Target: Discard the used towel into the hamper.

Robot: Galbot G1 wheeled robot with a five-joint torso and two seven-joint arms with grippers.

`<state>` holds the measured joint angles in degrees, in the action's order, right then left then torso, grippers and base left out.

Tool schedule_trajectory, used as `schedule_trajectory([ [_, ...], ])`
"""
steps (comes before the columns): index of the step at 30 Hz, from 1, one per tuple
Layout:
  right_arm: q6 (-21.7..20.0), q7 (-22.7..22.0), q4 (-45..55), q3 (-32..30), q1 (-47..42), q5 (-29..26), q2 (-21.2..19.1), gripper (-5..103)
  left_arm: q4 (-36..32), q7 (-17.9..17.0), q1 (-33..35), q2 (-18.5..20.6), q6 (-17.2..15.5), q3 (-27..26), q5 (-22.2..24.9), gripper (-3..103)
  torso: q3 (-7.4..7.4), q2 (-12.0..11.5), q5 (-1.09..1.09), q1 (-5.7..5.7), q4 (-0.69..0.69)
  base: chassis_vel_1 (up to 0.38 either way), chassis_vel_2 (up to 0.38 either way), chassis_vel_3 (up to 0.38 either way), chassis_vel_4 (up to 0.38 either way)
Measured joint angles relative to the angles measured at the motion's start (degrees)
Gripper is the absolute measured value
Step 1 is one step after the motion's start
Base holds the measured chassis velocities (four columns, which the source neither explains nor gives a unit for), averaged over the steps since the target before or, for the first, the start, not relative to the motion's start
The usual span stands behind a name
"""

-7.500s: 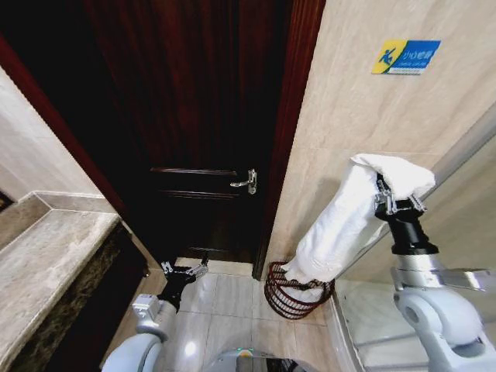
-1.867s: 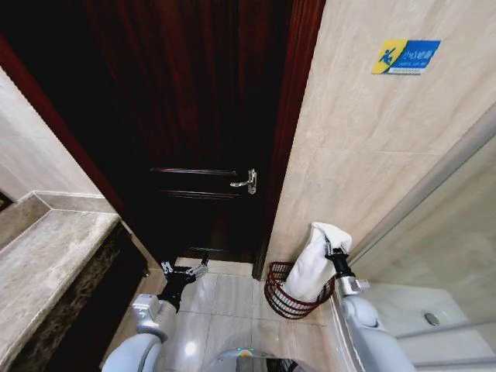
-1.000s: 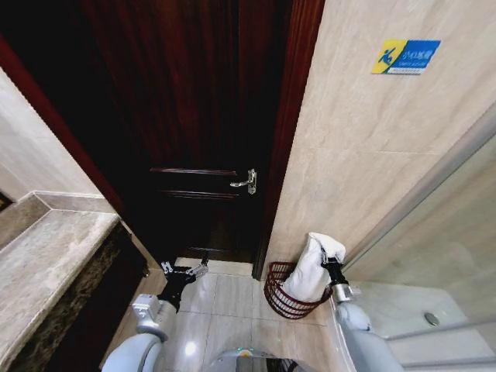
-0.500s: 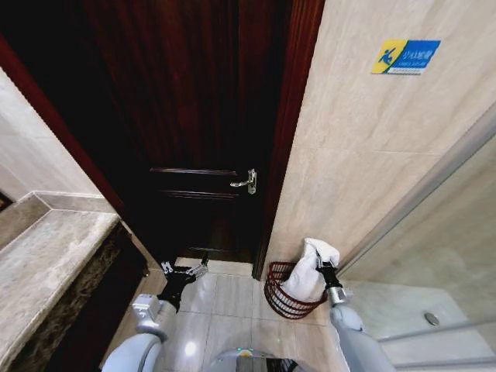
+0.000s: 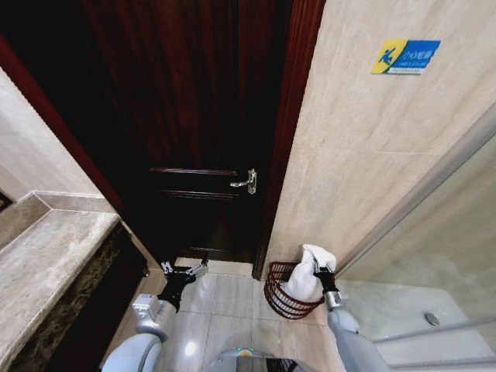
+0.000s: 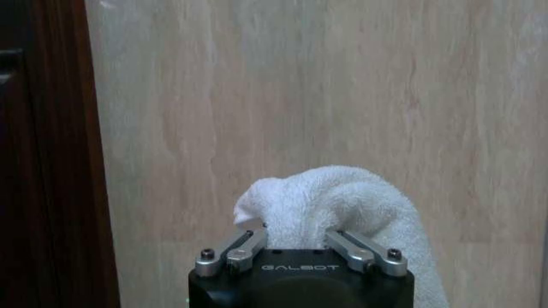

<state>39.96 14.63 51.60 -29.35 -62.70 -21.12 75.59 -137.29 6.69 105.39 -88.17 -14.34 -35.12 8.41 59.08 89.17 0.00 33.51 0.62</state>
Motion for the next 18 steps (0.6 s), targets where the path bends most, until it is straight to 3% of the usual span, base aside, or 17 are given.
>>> schedule_trajectory([
  [18, 1.1, 1.5, -9.4, -0.2, 3.7, 1.5, 1.7, 12, 0.0, 0.0, 0.0, 0.0, 0.0, 0.0, 0.0, 100, 0.00, 0.0, -0.01, 0.00, 0.00, 0.000, 0.000, 0.000, 0.000],
])
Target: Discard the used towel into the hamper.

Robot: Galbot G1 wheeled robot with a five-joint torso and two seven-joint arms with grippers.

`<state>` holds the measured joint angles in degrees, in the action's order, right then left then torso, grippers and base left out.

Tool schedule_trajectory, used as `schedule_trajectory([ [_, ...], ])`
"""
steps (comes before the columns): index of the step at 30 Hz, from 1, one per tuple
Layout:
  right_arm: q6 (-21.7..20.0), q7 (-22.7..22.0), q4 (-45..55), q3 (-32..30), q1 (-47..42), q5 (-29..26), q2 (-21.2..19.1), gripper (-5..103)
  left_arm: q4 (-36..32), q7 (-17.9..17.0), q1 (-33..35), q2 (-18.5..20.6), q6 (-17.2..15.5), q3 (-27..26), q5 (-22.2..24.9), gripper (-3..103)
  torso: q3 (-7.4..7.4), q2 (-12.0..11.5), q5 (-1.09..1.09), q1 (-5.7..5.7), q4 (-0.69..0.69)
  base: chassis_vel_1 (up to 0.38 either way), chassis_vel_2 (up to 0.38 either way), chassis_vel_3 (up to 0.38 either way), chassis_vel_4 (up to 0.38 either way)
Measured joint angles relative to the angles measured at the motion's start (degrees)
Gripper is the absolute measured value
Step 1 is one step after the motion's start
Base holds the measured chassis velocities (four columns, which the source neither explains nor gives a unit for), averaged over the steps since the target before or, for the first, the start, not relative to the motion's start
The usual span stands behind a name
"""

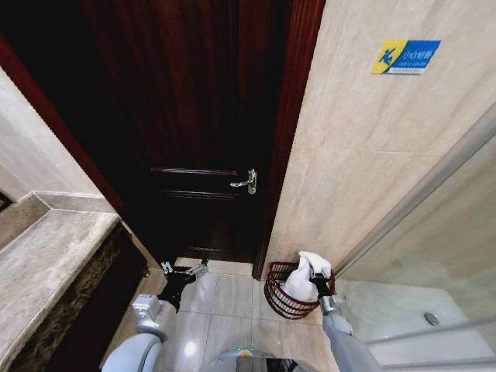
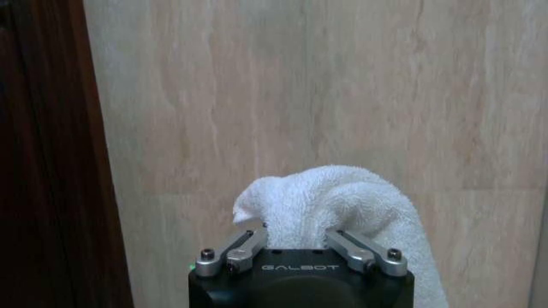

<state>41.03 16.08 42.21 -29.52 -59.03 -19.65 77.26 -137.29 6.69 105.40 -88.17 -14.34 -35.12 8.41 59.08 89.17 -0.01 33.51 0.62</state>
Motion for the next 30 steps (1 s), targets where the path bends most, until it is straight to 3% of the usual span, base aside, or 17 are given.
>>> schedule_trajectory([
  [13, -0.3, 0.2, -3.4, -0.1, 0.7, 0.3, 0.7, 12, 0.0, 0.0, 0.0, 0.0, 0.0, 0.0, 0.0, 100, 0.00, 0.0, 0.00, 0.00, 0.00, 0.000, 0.000, 0.000, 0.000],
  [24, -3.5, 0.2, -6.7, -0.8, 1.8, -0.6, 0.8, 12, 0.0, 0.0, 0.0, 0.0, 0.0, 0.0, 0.0, 100, 0.00, 0.0, 0.00, 0.00, 0.00, 0.000, 0.000, 0.000, 0.000],
  [30, -4.6, 0.2, -9.2, -1.4, 3.1, 1.6, 1.4, 12, 0.0, 0.0, 0.0, 0.0, 0.0, 0.0, 0.0, 100, 0.00, 0.0, 0.00, 0.00, 0.00, 0.000, 0.000, 0.000, 0.000],
])
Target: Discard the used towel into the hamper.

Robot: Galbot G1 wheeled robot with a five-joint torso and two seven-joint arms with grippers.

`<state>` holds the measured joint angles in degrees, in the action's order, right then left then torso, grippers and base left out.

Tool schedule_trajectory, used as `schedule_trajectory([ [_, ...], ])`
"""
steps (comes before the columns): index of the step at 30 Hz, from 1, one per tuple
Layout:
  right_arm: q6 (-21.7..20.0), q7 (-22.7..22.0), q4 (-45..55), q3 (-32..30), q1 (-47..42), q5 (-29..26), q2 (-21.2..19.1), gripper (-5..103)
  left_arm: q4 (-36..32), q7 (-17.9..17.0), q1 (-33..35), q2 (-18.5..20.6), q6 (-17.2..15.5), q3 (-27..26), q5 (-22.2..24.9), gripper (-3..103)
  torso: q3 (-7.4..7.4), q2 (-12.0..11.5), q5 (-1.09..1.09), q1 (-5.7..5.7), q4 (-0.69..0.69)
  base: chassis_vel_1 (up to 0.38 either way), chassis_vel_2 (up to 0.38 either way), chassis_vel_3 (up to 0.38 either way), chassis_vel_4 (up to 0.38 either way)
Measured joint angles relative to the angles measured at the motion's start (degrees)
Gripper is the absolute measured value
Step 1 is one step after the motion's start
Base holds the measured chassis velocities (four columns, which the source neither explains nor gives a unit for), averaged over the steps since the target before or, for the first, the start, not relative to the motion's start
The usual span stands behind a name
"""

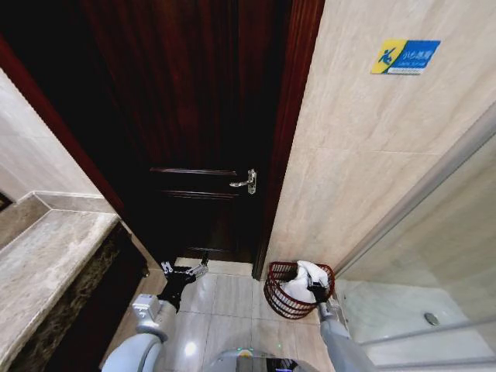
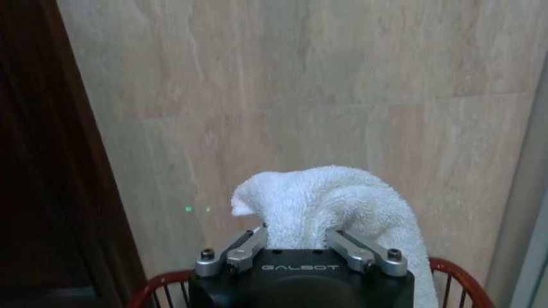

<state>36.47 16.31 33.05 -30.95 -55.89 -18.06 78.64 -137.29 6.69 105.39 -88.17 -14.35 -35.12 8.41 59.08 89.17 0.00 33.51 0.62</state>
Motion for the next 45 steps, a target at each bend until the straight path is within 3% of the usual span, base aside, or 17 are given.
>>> schedule_trajectory([
  [5, -1.1, -0.3, -2.3, -1.0, 1.2, 2.0, 0.5, 12, 0.0, 0.0, 0.0, 0.0, 0.0, 0.0, 0.0, 100, 0.00, 0.0, 0.01, 0.00, 0.00, 0.000, 0.000, 0.000, 0.000],
  [7, -2.2, -1.3, -2.6, -1.4, 1.5, 4.2, 0.8, 12, 0.0, 0.0, 0.0, 0.0, 0.0, 0.0, 0.0, 100, 0.00, 0.0, 0.01, 0.00, 0.00, 0.000, 0.000, 0.000, 0.000],
  [9, -2.8, -3.9, -3.3, -2.4, 2.0, 10.4, 0.8, 10, 0.0, 0.0, 0.0, 0.0, 0.0, 0.0, 0.0, 100, 0.00, 0.0, 0.01, 0.00, 0.00, 0.000, 0.000, 0.000, 0.000],
  [10, -2.8, -3.9, -3.3, -2.4, 2.0, 10.4, 0.8, 10, 0.0, 0.0, 0.0, 0.0, 0.0, 0.0, 0.0, 100, 0.00, 0.0, 0.01, 0.00, 0.00, 0.000, 0.000, 0.000, 0.000],
  [12, -2.3, -5.2, -5.8, -4.6, 3.5, 17.1, 0.9, 21, 0.0, 0.0, 0.0, 0.0, 0.0, 0.0, 0.0, 100, 0.00, 0.0, 0.00, 0.00, 0.01, 0.000, 0.000, 0.000, 0.000],
  [14, -2.2, -5.6, -6.5, -5.2, 4.0, 18.5, 0.9, 21, 0.0, 0.0, 0.0, 0.0, 0.0, 0.0, 0.0, 100, 0.00, 0.0, 0.00, 0.00, 0.00, 0.000, 0.000, 0.000, 0.000],
  [18, -3.1, -8.6, -7.5, -6.6, 4.8, 23.8, 1.6, 42, 0.0, 0.0, 0.0, 0.0, 0.0, 0.0, 0.0, 100, 0.00, 0.0, 0.00, 0.00, 0.01, 0.000, 0.000, 0.000, 0.000],
  [20, -3.3, -9.0, -7.5, -6.6, 4.8, 24.1, 1.7, 42, 0.0, 0.0, 0.0, 0.0, 0.0, 0.0, 0.0, 100, 0.00, 0.0, 0.00, 0.00, 0.01, 0.000, 0.000, 0.000, 0.000],
  [22, -3.7, -11.2, -7.5, -6.7, 4.7, 26.1, 2.5, 58, 0.0, 0.0, 0.0, 0.0, 0.0, 0.0, 0.0, 100, 0.00, 0.0, 0.01, 0.00, 0.00, 0.000, 0.000, 0.000, 0.000],
  [24, -3.8, -11.7, -7.6, -6.7, 4.6, 26.7, 2.7, 58, 0.0, 0.0, 0.0, 0.0, 0.0, 0.0, 0.0, 100, 0.00, 0.0, 0.00, 0.00, 0.00, 0.000, 0.000, 0.000, 0.000],
  [27, -5.2, -14.8, -7.7, -5.9, 4.1, 28.5, 3.6, 74, 0.0, 0.0, 0.0, 0.0, 0.0, 0.0, 0.0, 100, 0.00, 0.0, -0.01, 0.00, 0.00, 0.000, 0.000, 0.000, 0.000],
  [29, -5.5, -15.7, -7.7, -5.2, 3.9, 28.5, 3.7, 74, 0.0, 0.0, 0.0, 0.0, 0.0, 0.0, 0.0, 100, 0.00, 0.0, 0.00, 0.00, 0.00, 0.000, 0.000, 0.000, 0.000],
  [33, -7.1, -18.0, -6.2, -3.6, 2.1, 27.8, 4.1, 90, 0.0, 0.0, 0.0, 0.0, 0.0, 0.0, 0.0, 100, 0.00, 0.0, 0.00, 0.00, 0.02, 0.000, 0.000, 0.000, 0.000],
  [34, -7.0, -18.0, -5.8, -4.7, 1.9, 27.8, 4.6, 100, 0.0, 0.0, 0.0, 0.0, 0.0, 0.0, 0.0, 100, 0.00, 0.0, 0.00, 0.00, 0.00, 0.000, 0.000, 0.000, 0.000],
  [37, -6.2, -18.0, -5.8, -6.3, 1.7, 28.1, 4.9, 100, 0.0, 0.0, 0.0, 0.0, 0.0, 0.0, 0.0, 100, 0.00, 0.0, 0.00, 0.00, 0.00, 0.000, 0.000, 0.000, 0.000],
  [40, -4.0, -18.2, -5.6, -13.2, 1.0, 37.0, 5.5, 100, 0.0, 0.0, 0.0, 0.0, 0.0, 0.0, 0.0, 100, 0.00, 0.0, -0.01, 0.00, 0.01, 0.000, 0.000, 0.000, 0.000],
  [45, -3.4, -19.9, -5.7, -15.2, 0.1, 43.7, 5.3, 100, 0.0, 0.0, 0.0, 0.0, 0.0, 0.0, 0.0, 100, 0.00, 0.0, 0.02, 0.00, -0.01, 0.000, 0.000, 0.000, 0.000],
])
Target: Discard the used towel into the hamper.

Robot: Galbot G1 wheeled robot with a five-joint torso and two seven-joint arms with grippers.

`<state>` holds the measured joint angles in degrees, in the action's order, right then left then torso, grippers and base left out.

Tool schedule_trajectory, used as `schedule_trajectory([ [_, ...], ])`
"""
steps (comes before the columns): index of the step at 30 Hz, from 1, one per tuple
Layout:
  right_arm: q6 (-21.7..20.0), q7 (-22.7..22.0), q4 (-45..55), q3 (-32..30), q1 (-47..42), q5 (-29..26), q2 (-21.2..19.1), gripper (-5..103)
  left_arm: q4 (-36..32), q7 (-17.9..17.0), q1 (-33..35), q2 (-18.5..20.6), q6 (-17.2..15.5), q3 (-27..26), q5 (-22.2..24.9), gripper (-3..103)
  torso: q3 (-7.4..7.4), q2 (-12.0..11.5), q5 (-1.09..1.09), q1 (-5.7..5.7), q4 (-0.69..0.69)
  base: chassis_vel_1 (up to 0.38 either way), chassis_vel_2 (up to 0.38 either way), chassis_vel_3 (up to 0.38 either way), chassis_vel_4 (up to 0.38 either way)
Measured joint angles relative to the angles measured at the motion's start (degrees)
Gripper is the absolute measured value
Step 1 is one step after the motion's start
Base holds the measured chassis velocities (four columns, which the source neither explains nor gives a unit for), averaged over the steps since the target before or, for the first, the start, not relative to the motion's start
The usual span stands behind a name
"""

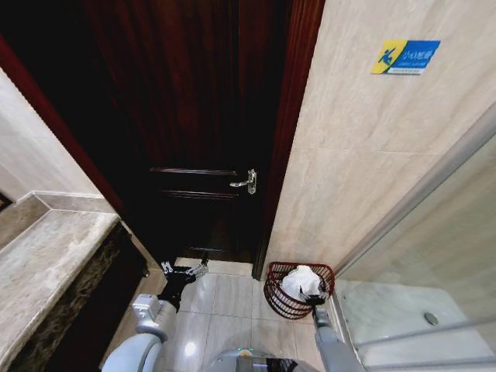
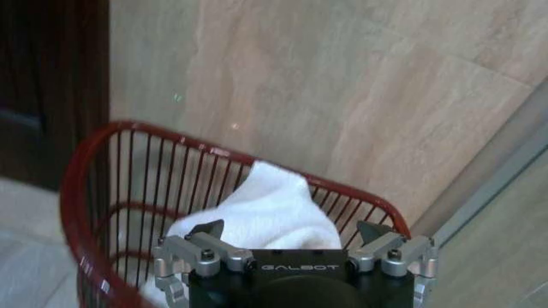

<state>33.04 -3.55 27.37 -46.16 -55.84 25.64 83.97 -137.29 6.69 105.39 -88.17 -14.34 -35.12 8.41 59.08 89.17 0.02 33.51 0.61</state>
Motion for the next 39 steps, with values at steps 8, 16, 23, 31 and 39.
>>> schedule_trajectory([
  [8, 4.3, 6.0, 1.9, -1.7, -1.8, -5.2, -0.8, 100, 0.0, 0.0, 0.0, 0.0, 0.0, 0.0, 0.0, 100, 0.00, 0.0, -0.02, 0.00, 0.02, 0.000, 0.000, 0.000, 0.000],
  [16, 4.0, 12.6, 9.5, -0.2, -4.9, -18.6, -1.5, 100, 0.0, 0.0, 0.0, 0.0, 0.0, 0.0, 0.0, 100, 0.00, 0.0, -0.03, 0.00, 0.01, 0.000, 0.000, 0.000, 0.000],
  [23, -1.3, 13.9, 22.8, 2.1, -12.6, -26.9, -1.7, 100, 0.0, 0.0, 0.0, 0.0, 0.0, 0.0, 0.0, 100, 0.00, 0.0, -0.01, 0.00, 0.02, 0.000, 0.000, 0.000, 0.000],
  [31, -6.6, 11.5, 40.4, 3.9, -21.6, -32.2, -1.6, 100, 0.0, 0.0, 0.0, 0.0, 0.0, 0.0, 0.0, 100, 0.00, 0.0, -0.03, 0.00, 0.02, 0.000, 0.000, 0.000, 0.000],
  [39, -12.3, 6.7, 63.3, 3.9, -30.5, -39.1, -1.7, 100, 0.0, 0.0, 0.0, 0.0, 0.0, 0.0, 0.0, 100, -0.01, 0.0, -0.02, 0.00, 0.00, 0.000, 0.000, 0.000, 0.000],
])
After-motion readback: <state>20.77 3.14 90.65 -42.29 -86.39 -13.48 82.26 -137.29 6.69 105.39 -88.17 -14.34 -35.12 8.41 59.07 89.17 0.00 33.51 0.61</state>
